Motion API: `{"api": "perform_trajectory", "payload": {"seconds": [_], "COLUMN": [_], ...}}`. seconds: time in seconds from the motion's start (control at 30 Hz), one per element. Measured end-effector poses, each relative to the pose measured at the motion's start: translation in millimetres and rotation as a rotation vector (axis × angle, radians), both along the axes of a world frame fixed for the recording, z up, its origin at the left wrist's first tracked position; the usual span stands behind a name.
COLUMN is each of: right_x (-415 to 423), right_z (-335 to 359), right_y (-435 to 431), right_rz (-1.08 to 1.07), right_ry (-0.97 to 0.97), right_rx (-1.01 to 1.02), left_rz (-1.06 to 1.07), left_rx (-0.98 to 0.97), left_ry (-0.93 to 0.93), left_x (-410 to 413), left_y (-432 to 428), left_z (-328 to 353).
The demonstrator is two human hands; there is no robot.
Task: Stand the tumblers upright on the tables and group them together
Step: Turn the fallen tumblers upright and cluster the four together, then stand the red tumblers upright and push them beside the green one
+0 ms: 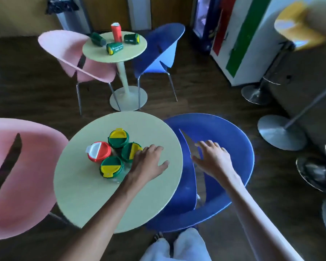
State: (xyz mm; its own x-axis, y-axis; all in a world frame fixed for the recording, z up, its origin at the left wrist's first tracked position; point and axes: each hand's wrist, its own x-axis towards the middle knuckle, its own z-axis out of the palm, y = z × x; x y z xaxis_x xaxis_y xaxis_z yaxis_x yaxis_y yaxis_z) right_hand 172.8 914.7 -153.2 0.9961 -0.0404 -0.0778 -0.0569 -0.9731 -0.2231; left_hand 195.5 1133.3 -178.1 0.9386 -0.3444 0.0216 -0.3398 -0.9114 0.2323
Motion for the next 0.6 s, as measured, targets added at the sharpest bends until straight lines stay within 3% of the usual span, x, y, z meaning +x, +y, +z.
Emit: {"api": "perform_trajectory", "payload": {"seconds": [0.27, 0.6], "right_x": [-111.1, -255.6], "right_z": [3.9, 8.0], "right_y": [-113.0, -245.9], "right_rz": [-0.398, -0.687], "right_ry": [-0.031, -0.023], "right_rx": [0.011, -0.012], "left_rz": [-0.35, -0.602], "left_rx": [-0.018, 0.057], "left_ry": [-0.002, -0.004], "left_x": [-30.7, -118.1], "left_y": [-140.6, -301.5], "left_z": [14.4, 24.6]}}
